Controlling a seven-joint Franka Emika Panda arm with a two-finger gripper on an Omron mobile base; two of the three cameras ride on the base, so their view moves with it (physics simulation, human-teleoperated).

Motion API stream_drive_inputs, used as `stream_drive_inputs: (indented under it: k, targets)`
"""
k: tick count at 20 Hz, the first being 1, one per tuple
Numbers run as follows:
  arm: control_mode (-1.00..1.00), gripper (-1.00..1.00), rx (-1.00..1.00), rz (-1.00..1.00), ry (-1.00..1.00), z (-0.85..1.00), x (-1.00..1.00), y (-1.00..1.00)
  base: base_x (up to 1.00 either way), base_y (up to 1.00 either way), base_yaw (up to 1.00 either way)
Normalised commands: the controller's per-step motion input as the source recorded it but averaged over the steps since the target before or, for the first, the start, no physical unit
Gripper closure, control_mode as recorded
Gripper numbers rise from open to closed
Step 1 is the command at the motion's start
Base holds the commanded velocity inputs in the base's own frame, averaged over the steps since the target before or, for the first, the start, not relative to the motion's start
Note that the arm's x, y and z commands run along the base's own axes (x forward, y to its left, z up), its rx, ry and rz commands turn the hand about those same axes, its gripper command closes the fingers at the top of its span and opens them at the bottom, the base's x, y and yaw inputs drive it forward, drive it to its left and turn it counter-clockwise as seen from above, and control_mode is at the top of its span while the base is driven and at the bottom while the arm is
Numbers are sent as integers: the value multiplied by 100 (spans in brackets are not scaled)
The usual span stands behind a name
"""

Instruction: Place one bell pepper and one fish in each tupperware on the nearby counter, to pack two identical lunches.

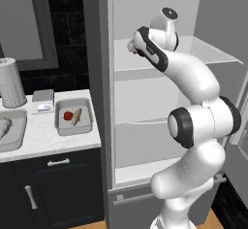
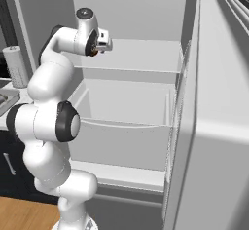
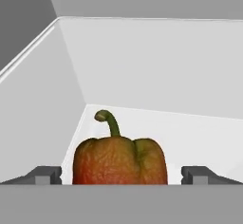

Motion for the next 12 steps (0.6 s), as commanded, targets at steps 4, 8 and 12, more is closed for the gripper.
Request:
stream_drive_inputs:
  k: [4,8,12]
  targets:
    - [-100,-100,0,0,4,-11,0,0,0,0,0]
    - [-100,100,0,0,0,0,0,3,0,0,0]
    - [-100,100,0,0,2,0,0,4,0,0,0]
